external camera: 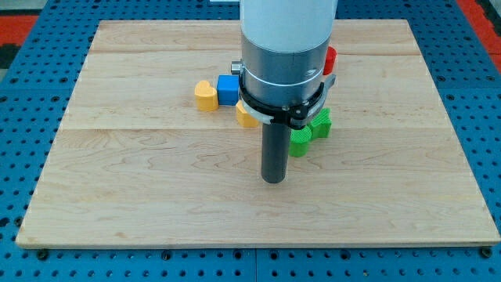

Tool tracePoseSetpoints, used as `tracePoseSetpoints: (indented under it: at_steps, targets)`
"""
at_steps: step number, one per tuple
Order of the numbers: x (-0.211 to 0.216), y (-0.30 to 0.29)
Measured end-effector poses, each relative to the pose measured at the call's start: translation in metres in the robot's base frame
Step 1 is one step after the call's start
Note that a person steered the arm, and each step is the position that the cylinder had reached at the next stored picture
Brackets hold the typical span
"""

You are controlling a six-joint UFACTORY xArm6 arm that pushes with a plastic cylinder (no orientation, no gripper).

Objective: Push the green blocks slightly towards up

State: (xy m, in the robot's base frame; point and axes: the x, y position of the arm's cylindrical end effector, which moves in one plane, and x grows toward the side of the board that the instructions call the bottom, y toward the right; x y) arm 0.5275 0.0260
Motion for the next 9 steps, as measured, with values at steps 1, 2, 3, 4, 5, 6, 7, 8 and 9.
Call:
tracePoseSetpoints:
  at_steps: [1,2,3,4,5,6,7,8,9]
  targets:
    - [0.000,0.000]
    - [0.000,-0.001]
    - [-0.003,-0.003]
    - [-0.069,0.009]
    - [-0.075,0.023]
    - [-0.075,0.012]
    - [-0.065,0.005]
    - [-0.038,-0.018]
    - [-0.021,-0.016]
